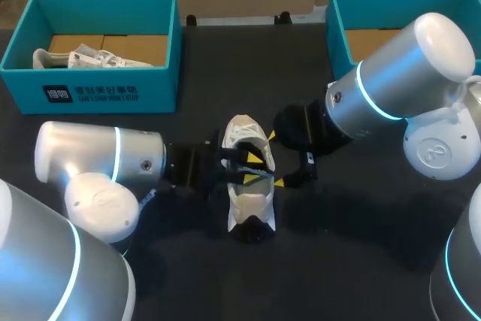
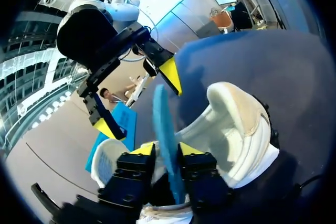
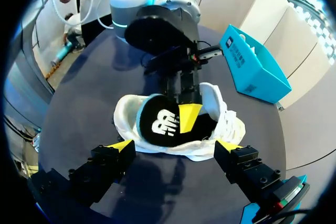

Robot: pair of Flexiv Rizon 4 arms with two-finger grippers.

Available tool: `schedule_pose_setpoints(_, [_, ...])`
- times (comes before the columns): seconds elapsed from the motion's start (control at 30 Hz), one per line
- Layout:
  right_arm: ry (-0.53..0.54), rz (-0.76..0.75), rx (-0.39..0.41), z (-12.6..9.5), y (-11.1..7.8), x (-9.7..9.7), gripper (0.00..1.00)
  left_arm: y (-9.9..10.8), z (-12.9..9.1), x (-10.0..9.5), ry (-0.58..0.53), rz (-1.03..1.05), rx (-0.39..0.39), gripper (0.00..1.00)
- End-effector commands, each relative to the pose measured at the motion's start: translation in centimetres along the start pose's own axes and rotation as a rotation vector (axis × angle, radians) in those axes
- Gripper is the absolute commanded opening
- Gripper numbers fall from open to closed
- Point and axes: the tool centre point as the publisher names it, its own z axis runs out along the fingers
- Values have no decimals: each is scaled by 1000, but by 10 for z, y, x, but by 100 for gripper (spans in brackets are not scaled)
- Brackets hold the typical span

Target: Take the shoe out of the shoebox, open the shoe tongue, remove and reinsert the insole, then place the shoe into the shoebox

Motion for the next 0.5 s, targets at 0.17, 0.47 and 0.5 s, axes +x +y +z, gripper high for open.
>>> schedule_pose_setpoints(0.17, [0, -1, 0, 1, 0, 1, 100, -12, -19, 0, -10, 3, 15, 40])
schedule_pose_setpoints(0.47, [0, -1, 0, 1, 0, 1, 100, -20, -17, 7, 18, -1, 41, 0])
schedule_pose_setpoints(0.5, [0, -1, 0, 1, 0, 1, 100, -20, -17, 8, 21, 2, 42, 0])
